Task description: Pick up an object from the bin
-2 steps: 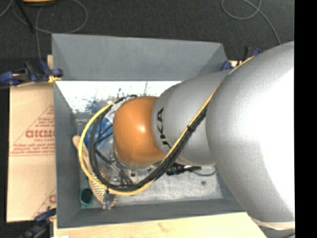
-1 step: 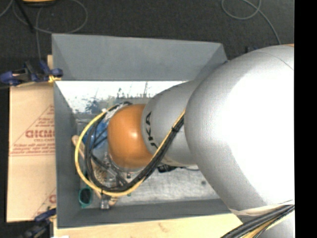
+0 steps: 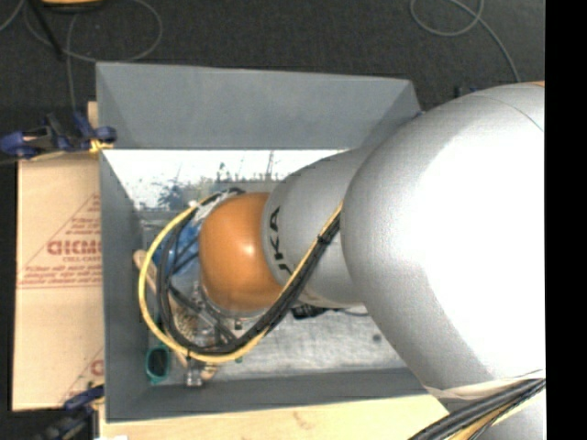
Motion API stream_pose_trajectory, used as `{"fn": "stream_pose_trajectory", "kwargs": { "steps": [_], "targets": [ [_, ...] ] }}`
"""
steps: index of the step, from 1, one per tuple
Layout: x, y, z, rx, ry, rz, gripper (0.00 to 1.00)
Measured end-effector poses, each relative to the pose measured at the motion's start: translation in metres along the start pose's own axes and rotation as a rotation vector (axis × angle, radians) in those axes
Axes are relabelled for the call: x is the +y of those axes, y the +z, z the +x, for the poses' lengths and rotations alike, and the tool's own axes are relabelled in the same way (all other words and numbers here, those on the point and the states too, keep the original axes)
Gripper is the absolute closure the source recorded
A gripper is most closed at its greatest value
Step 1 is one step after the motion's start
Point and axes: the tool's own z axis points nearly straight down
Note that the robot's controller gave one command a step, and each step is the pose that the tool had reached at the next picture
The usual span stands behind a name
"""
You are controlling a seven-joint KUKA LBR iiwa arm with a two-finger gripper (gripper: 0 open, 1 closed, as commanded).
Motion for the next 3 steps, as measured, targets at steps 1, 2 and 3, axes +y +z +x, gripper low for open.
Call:
{"fn": "stream_pose_trajectory", "kwargs": {
  "steps": [1,2,3],
  "targets": [
    [0.002,-0.013,-0.009,0.019,0.02,0.005,1.0],
    [0.002,-0.019,-0.012,0.015,0.026,0.005,1.0],
    [0.007,-0.15,-0.014,0.02,0.029,0.005,1.0]
  ]
}}
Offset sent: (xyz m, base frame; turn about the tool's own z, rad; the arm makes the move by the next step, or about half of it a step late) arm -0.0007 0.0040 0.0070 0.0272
